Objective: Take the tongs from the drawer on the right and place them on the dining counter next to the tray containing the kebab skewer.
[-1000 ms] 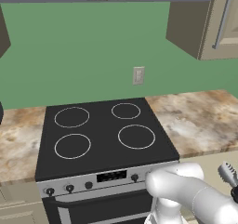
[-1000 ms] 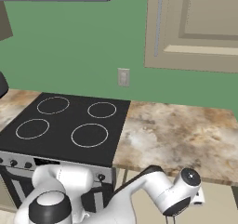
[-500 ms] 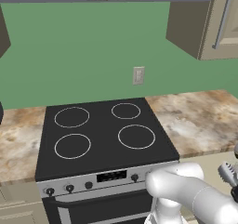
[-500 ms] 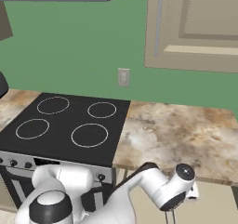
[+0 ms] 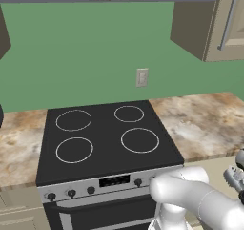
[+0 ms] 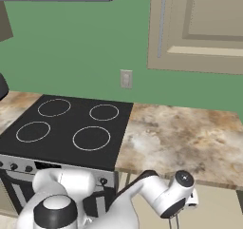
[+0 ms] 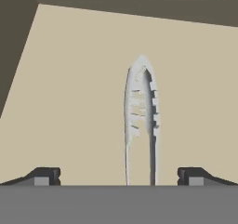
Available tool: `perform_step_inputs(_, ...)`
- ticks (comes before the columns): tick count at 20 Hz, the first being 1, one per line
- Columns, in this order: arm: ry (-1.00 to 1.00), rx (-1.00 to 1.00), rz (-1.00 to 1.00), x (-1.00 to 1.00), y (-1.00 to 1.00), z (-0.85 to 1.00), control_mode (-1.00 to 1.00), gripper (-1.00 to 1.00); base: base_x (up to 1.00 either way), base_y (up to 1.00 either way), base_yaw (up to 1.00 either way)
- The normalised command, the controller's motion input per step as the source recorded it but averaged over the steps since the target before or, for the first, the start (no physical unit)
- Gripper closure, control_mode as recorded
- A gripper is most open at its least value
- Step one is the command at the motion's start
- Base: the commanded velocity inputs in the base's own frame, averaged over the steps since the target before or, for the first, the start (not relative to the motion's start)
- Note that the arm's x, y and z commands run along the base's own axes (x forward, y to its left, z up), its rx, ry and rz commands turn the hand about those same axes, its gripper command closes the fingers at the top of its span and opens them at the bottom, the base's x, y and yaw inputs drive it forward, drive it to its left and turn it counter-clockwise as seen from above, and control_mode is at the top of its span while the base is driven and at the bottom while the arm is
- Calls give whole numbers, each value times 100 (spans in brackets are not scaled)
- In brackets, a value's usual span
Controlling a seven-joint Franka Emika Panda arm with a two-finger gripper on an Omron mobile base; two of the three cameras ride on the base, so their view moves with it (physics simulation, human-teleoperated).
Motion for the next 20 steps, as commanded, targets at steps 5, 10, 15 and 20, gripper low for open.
perform_step_inputs(5,0,0,0,0,0,-28,-100,-100,0,0,0)
perform_step_inputs(10,0,0,0,0,0,-22,-100,-100,0,0,0)
perform_step_inputs(15,0,-3,0,0,0,-45,-100,-100,0,0,0)
perform_step_inputs(20,8,-2,0,5,0,-19,-100,-100,0,0,0)
